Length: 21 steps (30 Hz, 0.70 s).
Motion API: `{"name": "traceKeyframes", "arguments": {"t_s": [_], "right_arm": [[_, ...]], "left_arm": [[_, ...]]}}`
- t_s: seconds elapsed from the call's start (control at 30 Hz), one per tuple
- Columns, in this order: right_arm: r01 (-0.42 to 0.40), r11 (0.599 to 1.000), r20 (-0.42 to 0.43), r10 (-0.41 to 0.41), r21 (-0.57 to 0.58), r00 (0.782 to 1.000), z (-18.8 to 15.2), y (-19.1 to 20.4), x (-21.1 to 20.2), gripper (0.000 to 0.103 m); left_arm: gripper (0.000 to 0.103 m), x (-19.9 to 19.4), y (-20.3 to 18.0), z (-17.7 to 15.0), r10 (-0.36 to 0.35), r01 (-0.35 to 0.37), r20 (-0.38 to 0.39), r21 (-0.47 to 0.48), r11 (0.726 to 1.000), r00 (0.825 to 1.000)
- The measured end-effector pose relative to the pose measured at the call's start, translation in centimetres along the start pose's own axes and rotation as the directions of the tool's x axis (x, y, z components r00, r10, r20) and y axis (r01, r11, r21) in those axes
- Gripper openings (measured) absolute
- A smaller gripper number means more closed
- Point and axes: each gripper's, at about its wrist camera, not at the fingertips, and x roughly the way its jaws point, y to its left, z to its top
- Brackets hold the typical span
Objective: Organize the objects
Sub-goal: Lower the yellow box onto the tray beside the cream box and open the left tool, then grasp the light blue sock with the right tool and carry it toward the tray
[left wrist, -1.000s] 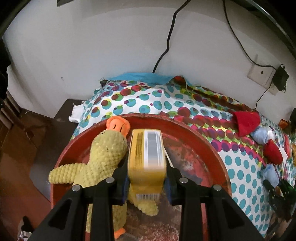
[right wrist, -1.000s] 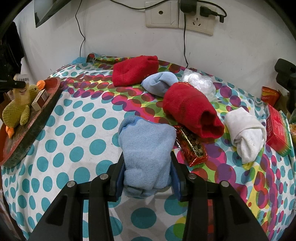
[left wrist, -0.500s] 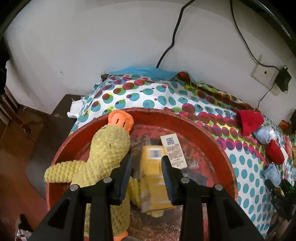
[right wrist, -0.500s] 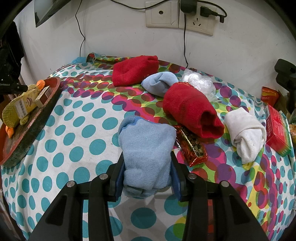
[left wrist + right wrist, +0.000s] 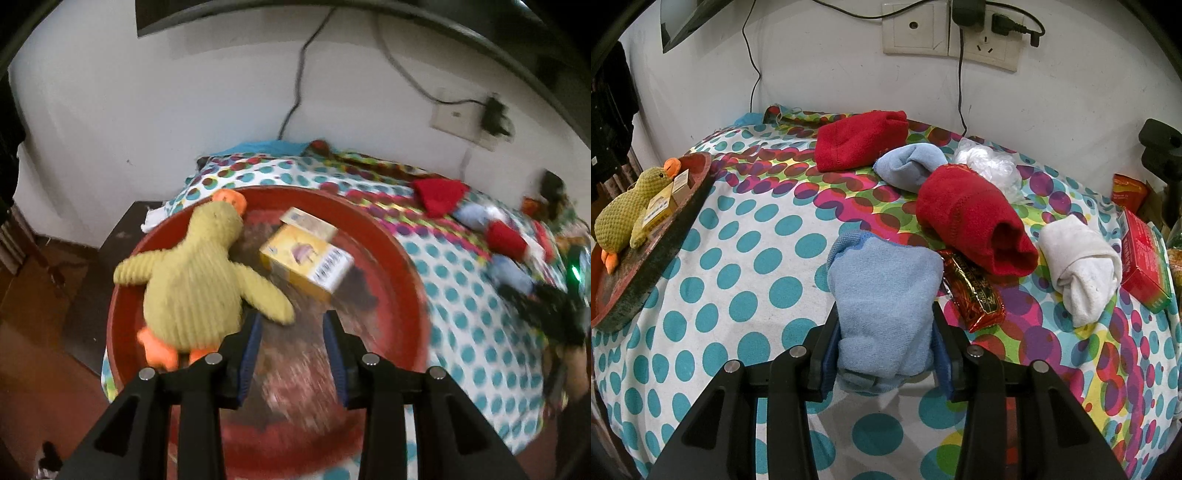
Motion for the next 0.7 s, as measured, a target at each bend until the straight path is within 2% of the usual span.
{"name": "traceKeyframes", "arguments": {"t_s": [0.2,0.33,0.43,0.7], "right_arm": [[0.005,1.000,0.000,-0.005,-0.004,1.000,0.0,0.0,0.0,0.041],[0.004,1.000,0.017,-0.004,-0.016,1.000,0.0,0.3,-0.2,0.037],[0.009,0.999,0.032,-0.008,-0.038,0.999,-0.1,0.6,-0.5,0.033],[0.046,0.998,0.022,-0.046,-0.038,0.999,-0.1,0.2,-0.4,0.033]], "left_arm": [[0.039,-3.4,-1.0,-4.6,-0.019,0.019,0.048,-0.001,1.000,0.999],[0.042,-3.9,0.1,-6.7,-0.023,0.027,0.071,-0.059,0.998,0.997],[0.043,-3.7,0.7,-7.6,-0.007,0.012,0.069,-0.070,0.997,0.998],[0.043,-3.9,1.4,-8.5,-0.014,0.019,0.076,-0.065,0.998,0.997]]}}
